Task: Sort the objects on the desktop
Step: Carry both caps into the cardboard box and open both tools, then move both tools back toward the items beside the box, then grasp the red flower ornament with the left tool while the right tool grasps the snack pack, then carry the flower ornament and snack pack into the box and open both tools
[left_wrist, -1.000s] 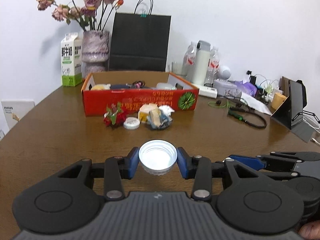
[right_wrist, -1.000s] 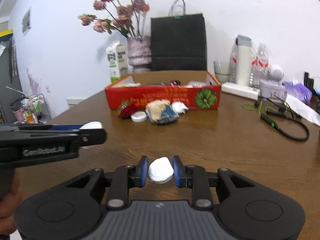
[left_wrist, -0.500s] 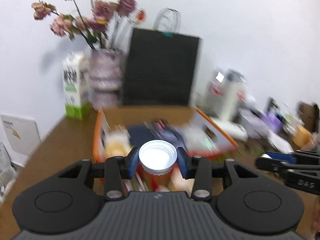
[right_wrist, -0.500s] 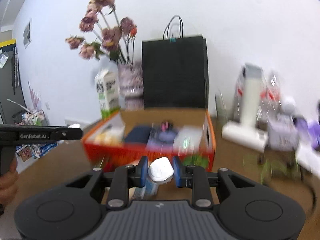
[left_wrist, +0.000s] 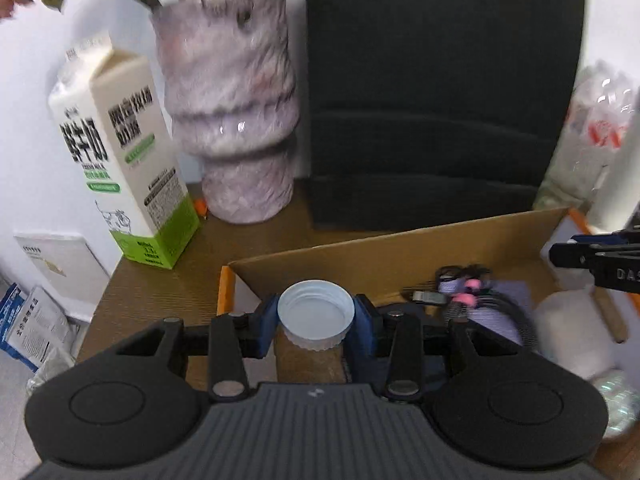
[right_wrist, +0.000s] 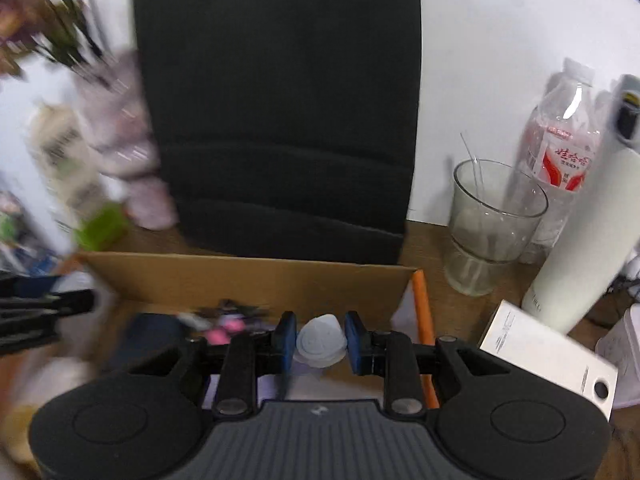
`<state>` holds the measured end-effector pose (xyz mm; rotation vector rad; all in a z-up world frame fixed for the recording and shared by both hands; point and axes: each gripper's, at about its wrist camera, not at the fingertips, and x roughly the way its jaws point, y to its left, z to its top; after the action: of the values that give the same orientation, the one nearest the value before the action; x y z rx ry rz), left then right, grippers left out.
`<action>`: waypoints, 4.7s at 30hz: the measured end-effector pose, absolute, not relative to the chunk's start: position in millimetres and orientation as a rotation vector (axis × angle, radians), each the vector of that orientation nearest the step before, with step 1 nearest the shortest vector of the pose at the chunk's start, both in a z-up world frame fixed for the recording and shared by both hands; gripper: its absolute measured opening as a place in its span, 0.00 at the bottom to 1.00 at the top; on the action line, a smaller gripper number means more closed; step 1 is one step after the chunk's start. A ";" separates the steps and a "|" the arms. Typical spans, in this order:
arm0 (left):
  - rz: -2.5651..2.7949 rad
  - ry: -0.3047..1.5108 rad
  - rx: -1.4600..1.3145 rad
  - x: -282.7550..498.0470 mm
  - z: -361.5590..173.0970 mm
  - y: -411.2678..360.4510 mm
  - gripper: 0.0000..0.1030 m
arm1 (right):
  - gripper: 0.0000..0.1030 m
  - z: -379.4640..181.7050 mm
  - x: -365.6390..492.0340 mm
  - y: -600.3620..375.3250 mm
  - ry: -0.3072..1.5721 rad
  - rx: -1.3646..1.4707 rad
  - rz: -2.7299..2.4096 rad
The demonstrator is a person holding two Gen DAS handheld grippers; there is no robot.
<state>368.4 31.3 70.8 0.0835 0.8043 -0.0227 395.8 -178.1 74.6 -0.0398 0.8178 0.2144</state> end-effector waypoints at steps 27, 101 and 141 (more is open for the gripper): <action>-0.038 0.511 -0.029 158.2 117.1 -2.8 1.00 | 0.86 118.9 203.3 -212.1 0.609 -0.042 0.225; -0.177 0.513 -0.210 60.1 52.1 49.8 0.33 | 0.10 48.0 65.6 -174.4 0.567 -0.015 0.330; -0.230 0.528 -0.102 -68.9 49.9 10.3 0.33 | 0.10 62.5 -99.3 -200.5 0.450 -0.016 0.304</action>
<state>-68.9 10.3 49.9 -0.1021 0.5277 -0.2299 -99.3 -200.5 62.5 -0.0163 0.4500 0.3038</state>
